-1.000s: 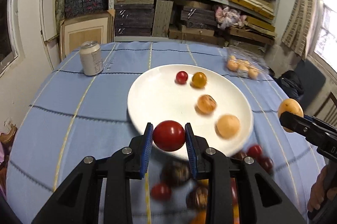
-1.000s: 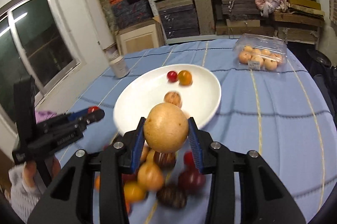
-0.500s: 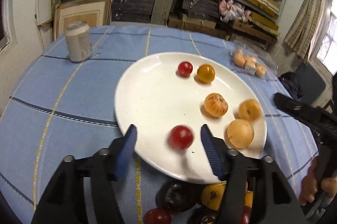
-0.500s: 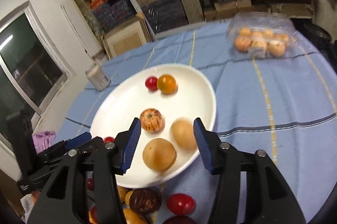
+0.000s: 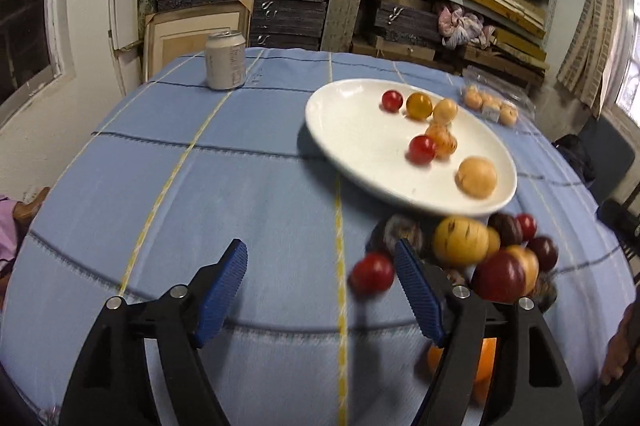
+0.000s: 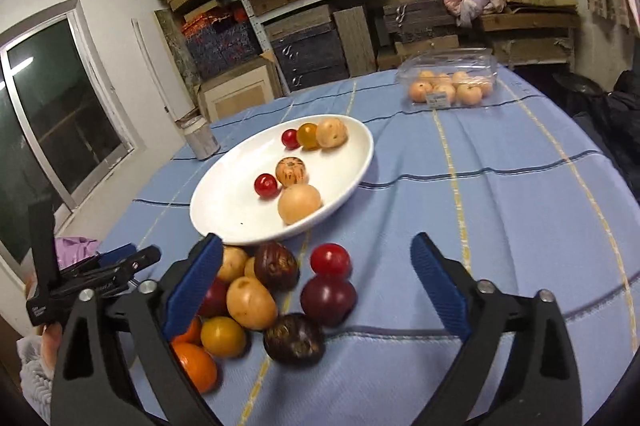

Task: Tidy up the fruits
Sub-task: 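Grasp another red tomato with the left tool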

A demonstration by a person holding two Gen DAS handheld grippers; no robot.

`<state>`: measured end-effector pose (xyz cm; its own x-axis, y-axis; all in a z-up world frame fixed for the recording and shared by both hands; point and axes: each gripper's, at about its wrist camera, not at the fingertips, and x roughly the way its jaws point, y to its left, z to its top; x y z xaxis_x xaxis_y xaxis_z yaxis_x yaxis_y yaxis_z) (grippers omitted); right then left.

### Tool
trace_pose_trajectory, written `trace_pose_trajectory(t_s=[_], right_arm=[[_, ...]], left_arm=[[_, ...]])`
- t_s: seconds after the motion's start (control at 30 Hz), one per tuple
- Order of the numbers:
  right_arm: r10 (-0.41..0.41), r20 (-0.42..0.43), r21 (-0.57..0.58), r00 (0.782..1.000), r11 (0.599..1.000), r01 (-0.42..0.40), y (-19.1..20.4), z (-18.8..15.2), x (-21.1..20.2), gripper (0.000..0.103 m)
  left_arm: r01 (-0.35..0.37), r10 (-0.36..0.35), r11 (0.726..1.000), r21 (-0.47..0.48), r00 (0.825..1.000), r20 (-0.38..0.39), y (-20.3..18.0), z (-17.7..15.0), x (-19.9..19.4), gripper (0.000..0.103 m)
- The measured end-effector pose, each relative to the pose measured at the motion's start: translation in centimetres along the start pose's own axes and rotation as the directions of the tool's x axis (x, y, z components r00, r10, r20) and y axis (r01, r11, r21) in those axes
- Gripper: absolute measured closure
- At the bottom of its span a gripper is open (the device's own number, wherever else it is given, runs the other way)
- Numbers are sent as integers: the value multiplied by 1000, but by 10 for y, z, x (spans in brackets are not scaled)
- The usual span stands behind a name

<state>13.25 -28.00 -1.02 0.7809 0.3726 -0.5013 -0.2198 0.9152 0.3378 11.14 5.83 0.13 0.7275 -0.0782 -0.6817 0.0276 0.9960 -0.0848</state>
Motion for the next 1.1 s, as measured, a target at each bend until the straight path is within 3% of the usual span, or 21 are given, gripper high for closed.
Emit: trace_pose_trajectory(t_s=[0.37, 0.53, 0.87, 0.97, 1.03, 1.1], right_arm=[[0, -20, 69, 1000, 998, 2, -15, -7, -1, 8], [3, -31, 68, 1000, 998, -1, -13, -7, 1, 8], [7, -50, 53, 999, 999, -4, -9, -9, 4, 8], [6, -54, 54, 999, 999, -3, -9, -9, 5, 8], [6, -56, 56, 998, 998, -2, -10, -9, 5, 8], [5, -57, 59, 998, 998, -2, -10, -10, 6, 8]], left_arm=[[-10, 14, 991, 136, 1000, -25, -22, -14, 14, 28], [48, -41, 995, 91, 997, -73, -15, -12, 25, 51], [130, -120, 985, 110, 988, -93, -25, -9, 32, 52], [164, -153, 981, 102, 982, -107, -25, -8, 34, 62], [179, -169, 980, 89, 979, -114, -24, -7, 36, 75], [192, -182, 979, 75, 976, -121, -21, -6, 38, 75]])
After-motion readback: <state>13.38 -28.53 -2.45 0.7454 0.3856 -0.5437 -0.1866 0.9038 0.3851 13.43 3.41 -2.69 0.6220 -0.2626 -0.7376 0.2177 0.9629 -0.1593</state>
